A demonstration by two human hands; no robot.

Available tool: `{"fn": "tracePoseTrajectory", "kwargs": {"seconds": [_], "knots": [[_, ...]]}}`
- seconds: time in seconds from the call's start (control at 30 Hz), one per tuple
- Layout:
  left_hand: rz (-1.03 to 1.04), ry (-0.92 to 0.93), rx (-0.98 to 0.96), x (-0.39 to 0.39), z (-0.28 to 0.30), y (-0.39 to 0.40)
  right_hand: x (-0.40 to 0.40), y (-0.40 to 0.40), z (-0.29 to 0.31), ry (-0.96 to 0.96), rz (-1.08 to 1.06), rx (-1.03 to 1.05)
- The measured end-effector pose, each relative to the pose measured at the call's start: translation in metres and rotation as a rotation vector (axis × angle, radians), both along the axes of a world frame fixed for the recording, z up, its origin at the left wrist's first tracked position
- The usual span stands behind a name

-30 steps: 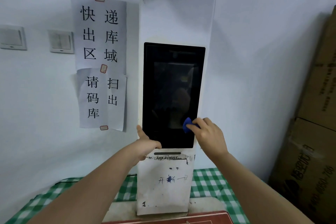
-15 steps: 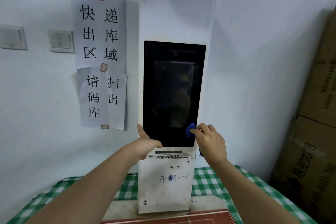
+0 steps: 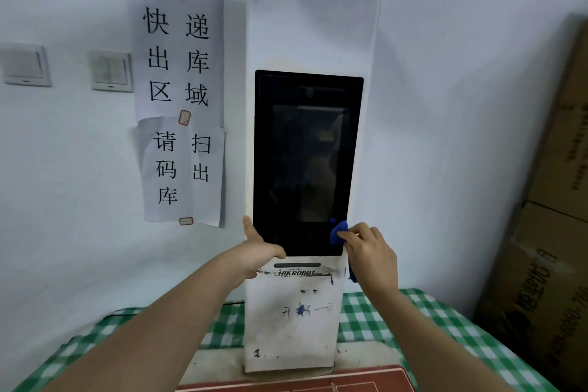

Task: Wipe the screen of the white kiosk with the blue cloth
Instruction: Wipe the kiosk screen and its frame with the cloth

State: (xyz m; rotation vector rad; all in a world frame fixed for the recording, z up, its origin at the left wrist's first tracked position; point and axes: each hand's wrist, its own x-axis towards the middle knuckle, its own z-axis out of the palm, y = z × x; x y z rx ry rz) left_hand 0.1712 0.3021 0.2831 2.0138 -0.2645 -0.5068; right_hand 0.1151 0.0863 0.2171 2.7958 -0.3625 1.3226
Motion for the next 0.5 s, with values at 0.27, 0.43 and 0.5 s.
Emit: {"fn": "tracePoseTrajectory", "kwargs": {"seconds": [0.27,0.43,0.5], "knots": [[-0.01,0.002,-0.007,0.0,-0.001,0.001,0.011,0.008,0.017,-0.195,-0.034,0.186],[-0.01,-0.002,0.005,0.001,-0.002,0.003,0.005,0.014,-0.006,0.008,0.034,0.044],[-0.017,0.004,-0.005,0.001,-0.002,0.005,0.006,0.016,0.001,0.018,0.083,-0.031]]}}
